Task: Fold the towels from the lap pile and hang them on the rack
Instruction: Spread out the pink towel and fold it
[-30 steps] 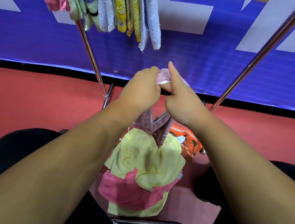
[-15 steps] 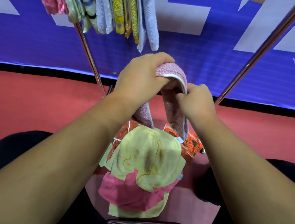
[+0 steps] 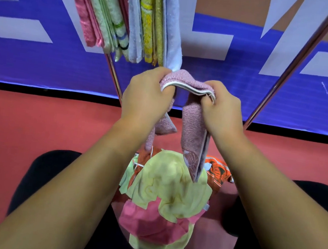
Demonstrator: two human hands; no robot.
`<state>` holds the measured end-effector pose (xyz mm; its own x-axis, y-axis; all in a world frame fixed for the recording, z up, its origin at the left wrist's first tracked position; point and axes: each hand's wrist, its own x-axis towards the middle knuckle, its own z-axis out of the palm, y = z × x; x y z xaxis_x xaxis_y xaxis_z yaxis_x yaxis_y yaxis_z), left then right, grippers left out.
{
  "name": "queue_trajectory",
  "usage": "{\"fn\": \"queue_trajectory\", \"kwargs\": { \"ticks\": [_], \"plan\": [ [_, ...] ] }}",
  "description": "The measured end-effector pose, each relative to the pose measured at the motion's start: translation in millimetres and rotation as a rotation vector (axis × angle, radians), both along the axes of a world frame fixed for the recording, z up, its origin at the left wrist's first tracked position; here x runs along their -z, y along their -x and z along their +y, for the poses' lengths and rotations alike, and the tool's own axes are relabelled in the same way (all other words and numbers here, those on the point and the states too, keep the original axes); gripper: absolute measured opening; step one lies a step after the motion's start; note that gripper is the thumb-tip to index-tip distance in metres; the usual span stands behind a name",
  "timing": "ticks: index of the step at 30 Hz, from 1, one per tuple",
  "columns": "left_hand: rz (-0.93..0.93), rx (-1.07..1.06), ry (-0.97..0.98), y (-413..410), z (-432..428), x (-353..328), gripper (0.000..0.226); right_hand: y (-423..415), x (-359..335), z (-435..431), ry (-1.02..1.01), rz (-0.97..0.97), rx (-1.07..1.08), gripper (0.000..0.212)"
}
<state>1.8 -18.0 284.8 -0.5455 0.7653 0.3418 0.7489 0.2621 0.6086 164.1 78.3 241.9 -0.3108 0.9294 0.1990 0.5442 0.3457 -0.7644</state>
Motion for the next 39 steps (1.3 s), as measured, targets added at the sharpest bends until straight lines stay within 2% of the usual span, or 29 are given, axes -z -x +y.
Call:
{"fn": "queue_trajectory", "kwargs": {
  "ticks": [6,14,21,24,26,29,33,37,39],
  "plan": [
    [0.134,-0.014,0.076,-23.1,-18.4,-31.9,0.034,-6.0,-35.2,-21.1,-0.039,-0.11,0.003,0.037],
    [0.316,-0.063,0.136,-33.9,-28.1,-102.6,0.021,-21.3,-130.3,-26.6,-0.253,-0.17,0.049,0.024],
    [0.366,-0.122,0.067,-28.0,-31.6,-185.6,0.018,-32.4,-212.7,-26.3,-0.523,-0.352,-0.027,0.046],
    [0.415,-0.159,0.028,-26.4,-29.0,-217.2,0.018,-29.2,-241.7,-23.7,-0.612,-0.33,-0.041,0.048],
    [0.417,-0.181,-0.02,-23.9,-25.2,-234.6,0.018,-22.4,-258.5,-19.0,-0.647,-0.313,-0.015,0.043],
    [0.415,-0.194,-0.07,-23.4,-18.7,-258.1,0.021,-13.6,-283.9,-9.3,-0.631,-0.31,0.06,0.025],
    [0.438,-0.169,-0.131,-26.7,-7.7,-287.3,0.018,-8.8,-316.3,-0.7,-0.619,-0.308,0.12,0.025],
    [0.426,-0.203,-0.128,-19.8,5.4,-318.2,0.01,5.0,-350.9,4.7,-0.643,-0.328,0.136,0.007],
    [0.374,-0.234,-0.14,-14.2,12.9,-329.5,0.009,14.4,-365.7,8.7,-0.64,-0.336,0.146,0.006]
  ]
}}
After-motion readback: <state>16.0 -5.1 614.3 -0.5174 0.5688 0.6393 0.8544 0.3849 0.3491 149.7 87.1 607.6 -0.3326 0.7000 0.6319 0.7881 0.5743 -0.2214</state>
